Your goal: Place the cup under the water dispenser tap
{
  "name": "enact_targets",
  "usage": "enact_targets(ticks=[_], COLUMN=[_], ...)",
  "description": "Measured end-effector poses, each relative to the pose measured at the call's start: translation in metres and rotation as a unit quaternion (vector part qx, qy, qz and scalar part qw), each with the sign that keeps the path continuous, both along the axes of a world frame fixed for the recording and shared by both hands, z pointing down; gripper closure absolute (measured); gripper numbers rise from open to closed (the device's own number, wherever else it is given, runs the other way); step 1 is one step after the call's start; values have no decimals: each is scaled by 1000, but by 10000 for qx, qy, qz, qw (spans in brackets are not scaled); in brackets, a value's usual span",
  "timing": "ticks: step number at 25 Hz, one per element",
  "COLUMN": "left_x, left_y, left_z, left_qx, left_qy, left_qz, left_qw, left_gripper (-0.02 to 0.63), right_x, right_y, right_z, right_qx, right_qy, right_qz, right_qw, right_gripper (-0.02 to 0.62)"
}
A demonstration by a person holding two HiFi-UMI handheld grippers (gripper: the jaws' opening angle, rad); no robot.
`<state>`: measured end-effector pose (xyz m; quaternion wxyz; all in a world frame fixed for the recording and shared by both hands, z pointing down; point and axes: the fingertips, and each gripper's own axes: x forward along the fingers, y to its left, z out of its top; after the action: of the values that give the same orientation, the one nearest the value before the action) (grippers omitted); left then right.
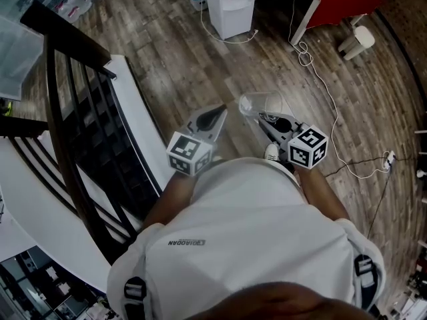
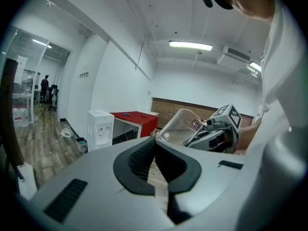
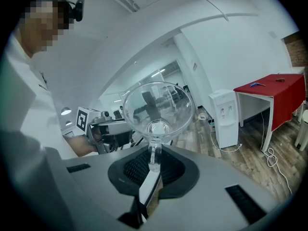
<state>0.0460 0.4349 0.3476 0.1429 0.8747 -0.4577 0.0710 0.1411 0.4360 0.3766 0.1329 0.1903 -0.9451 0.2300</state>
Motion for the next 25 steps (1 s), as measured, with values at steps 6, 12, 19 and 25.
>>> enact_targets(ticks=[6,12,19,25], left_x=[-15,-38,-55,-52], left_y=[13,24,38,37], left_z=[10,11,18,19], left_qx=[-94,-110,-135,-167], left_qy=[-22,15,141,275], left_qz=[72,93,258,311], left_qw=[9999,9999,9995,9990], left_gripper=[611,611,611,611], right_x=[-14,-33,-42,-44], right_y=[14,26,34,36], right_z=[6,10,7,0], right_qx=[37,54,191,229], right_qy=[107,239,488,559], right_qz=[80,268,461,476], right_qw=[9999,9993,9976,9970], right_gripper=[555,555,555,555])
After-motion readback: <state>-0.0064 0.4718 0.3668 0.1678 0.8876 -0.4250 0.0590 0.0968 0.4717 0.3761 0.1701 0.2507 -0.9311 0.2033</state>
